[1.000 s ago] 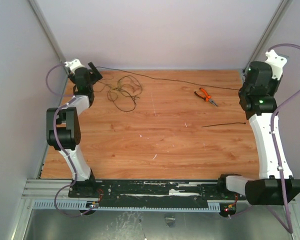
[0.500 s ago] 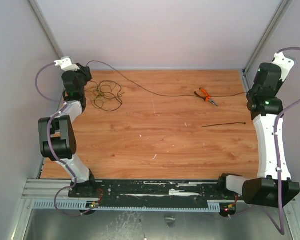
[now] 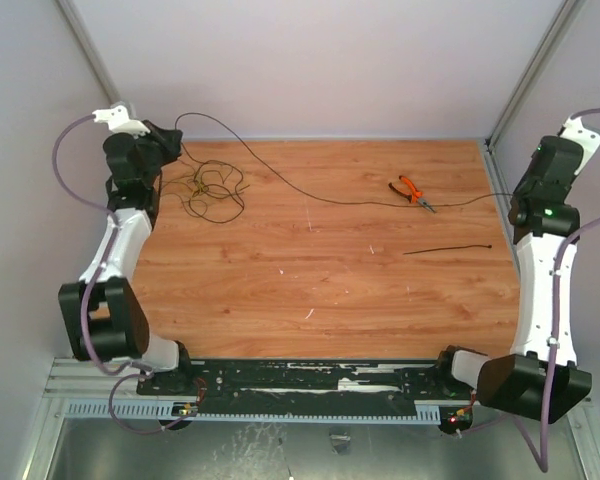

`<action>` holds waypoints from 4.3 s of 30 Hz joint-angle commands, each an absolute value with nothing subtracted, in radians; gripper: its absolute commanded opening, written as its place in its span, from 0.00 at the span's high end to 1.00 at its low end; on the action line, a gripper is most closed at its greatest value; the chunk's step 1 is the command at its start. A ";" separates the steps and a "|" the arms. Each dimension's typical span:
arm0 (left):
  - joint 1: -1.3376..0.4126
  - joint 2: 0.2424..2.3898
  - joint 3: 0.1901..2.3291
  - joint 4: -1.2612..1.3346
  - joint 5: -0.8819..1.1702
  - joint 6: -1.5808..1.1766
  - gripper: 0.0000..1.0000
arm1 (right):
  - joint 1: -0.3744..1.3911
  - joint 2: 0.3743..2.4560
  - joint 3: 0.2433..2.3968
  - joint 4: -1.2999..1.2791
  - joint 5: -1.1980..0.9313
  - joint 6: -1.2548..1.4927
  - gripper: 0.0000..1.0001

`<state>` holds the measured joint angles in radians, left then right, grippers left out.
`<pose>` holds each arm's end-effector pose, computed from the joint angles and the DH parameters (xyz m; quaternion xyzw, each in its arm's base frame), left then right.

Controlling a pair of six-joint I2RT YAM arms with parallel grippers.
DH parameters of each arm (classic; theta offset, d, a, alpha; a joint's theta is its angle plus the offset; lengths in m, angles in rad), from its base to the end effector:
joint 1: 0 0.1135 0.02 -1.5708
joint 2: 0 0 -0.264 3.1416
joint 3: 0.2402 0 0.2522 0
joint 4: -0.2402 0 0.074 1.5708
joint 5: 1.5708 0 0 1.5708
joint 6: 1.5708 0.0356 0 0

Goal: Zip-tie the wires
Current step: Straighten the cable at the center of the board, then pick up the cable at the center of the board.

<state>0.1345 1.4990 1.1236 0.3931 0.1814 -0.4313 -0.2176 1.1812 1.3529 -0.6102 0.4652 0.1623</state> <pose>0.3576 0.0419 0.3448 -0.1328 0.6882 -0.1678 0.6932 0.2374 -0.0688 0.4138 0.2765 0.7831 -0.2089 0.5164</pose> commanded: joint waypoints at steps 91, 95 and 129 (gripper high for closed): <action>-0.133 1.456 0.966 -0.587 0.005 -0.191 0.03 | -0.358 1.142 0.888 -0.197 0.182 0.507 0.01; -0.109 1.424 0.979 -0.533 0.143 -0.223 0.02 | -0.342 1.103 0.875 -0.146 0.107 0.503 0.01; 0.062 1.950 1.572 -0.326 0.227 -0.363 0.18 | -0.092 1.059 0.821 -0.093 -0.025 0.473 0.03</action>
<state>0.0650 1.8782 1.4559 -0.3470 0.2455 -0.3428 -0.1158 1.0714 0.8394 -0.1207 -0.0158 0.4706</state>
